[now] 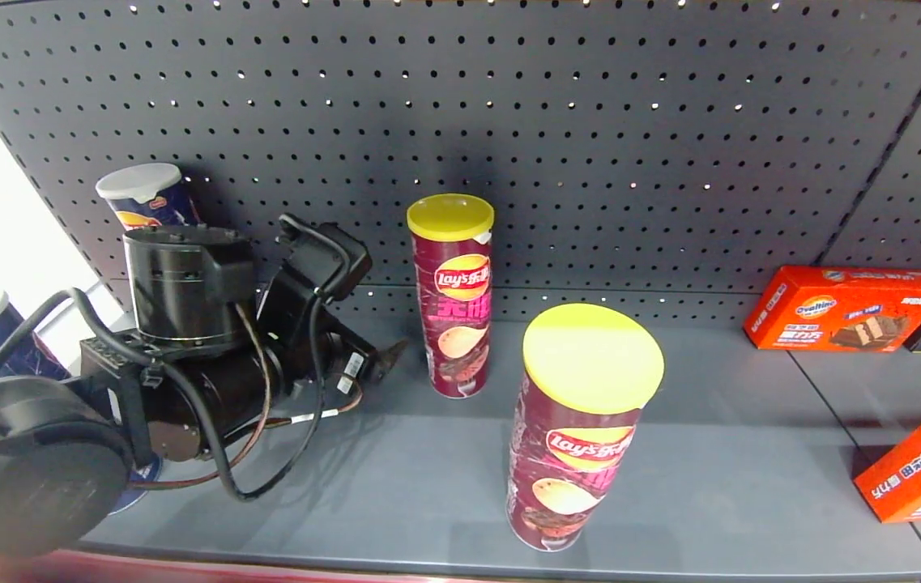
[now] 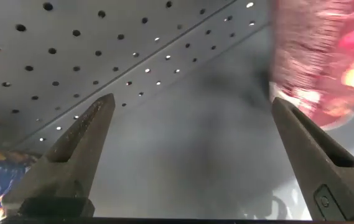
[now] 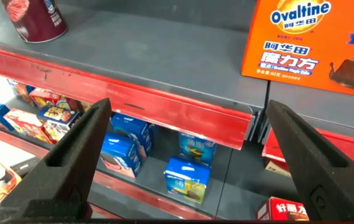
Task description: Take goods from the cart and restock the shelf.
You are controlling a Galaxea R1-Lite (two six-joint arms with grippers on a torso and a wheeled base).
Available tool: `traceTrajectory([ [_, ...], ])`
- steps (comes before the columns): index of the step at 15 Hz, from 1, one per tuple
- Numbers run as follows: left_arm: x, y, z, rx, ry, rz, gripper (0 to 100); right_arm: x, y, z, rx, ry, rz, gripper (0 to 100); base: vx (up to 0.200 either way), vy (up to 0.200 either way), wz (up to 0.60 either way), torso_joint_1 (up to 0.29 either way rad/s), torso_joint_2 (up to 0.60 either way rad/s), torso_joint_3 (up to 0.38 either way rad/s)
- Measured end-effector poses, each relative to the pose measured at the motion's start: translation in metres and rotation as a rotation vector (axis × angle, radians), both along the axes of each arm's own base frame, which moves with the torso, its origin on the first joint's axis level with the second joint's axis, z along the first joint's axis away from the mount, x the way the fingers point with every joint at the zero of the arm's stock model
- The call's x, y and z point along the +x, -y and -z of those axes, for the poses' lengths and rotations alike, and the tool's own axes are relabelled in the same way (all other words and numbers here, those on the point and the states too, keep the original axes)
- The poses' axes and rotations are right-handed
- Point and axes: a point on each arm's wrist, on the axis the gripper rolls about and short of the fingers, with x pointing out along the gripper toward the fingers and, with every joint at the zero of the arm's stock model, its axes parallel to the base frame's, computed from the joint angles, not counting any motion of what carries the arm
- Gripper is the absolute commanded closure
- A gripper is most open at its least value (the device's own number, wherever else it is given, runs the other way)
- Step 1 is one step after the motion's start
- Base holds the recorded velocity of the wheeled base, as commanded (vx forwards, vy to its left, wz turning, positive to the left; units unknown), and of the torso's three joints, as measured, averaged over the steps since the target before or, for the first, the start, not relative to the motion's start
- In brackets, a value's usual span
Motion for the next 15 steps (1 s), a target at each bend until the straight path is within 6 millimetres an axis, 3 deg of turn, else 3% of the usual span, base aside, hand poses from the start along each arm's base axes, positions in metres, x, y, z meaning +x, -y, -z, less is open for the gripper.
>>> traceTrajectory([
  [5, 0.018, 0.007, 0.006, -0.002, 0.004, -0.005, 0, 0.000, 0.000, 0.000, 0.000, 0.000, 0.001, 0, 0.000, 0.000, 0.00, 0.000, 0.00, 0.000],
  [15, 0.033, 0.020, 0.015, 0.004, -0.009, 0.009, 0, 0.000, 0.000, 0.000, 0.000, 0.000, 0.000, 0, 0.000, 0.000, 0.00, 0.000, 0.00, 0.000],
])
